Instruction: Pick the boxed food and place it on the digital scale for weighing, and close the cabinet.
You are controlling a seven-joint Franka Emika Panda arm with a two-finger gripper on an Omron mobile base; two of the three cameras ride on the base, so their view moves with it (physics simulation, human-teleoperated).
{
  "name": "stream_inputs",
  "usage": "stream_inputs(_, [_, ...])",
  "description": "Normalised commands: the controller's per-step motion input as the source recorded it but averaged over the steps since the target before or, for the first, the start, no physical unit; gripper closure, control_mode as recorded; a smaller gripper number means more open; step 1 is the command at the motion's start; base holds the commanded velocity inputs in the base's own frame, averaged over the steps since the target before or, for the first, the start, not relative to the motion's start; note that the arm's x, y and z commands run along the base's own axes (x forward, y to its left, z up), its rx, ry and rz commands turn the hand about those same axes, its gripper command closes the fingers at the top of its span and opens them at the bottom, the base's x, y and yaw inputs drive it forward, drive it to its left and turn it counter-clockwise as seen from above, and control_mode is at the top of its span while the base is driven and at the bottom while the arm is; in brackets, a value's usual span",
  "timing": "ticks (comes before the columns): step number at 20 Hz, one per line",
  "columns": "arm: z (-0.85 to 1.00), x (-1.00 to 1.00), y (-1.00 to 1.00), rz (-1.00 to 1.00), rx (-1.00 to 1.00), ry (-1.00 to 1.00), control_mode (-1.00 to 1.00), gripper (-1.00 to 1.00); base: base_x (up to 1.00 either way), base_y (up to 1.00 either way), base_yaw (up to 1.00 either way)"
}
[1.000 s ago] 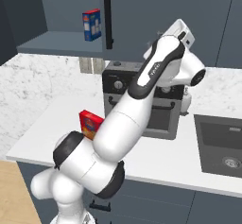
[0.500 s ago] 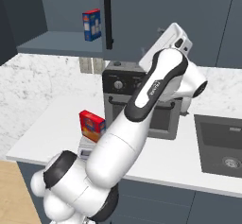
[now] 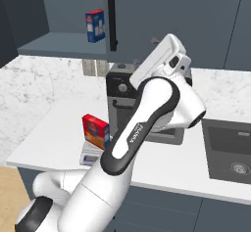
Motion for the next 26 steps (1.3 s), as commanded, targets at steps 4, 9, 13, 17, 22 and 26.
stream_inputs(4, [0.00,-0.98,0.02,0.00,0.02,0.00,-1.00,-1.00,0.00,0.00,0.00])
stream_inputs(9, [-0.01,-0.78,0.18,0.00,0.02,-0.01,-1.00,-1.00,0.00,0.00,0.00])
stream_inputs(13, [0.00,-0.60,0.31,0.00,0.01,0.00,-1.00,-1.00,0.00,0.00,0.00])
stream_inputs(17, [0.00,-0.53,0.33,0.00,0.00,0.00,-1.00,-1.00,0.00,0.00,0.00])
stream_inputs(22, [-0.01,-0.44,0.33,0.00,0.02,0.00,-1.00,-1.00,0.00,0.00,0.00])
stream_inputs(26, [-0.03,-0.43,0.37,0.00,0.02,0.00,-1.00,-1.00,0.00,0.00,0.00])
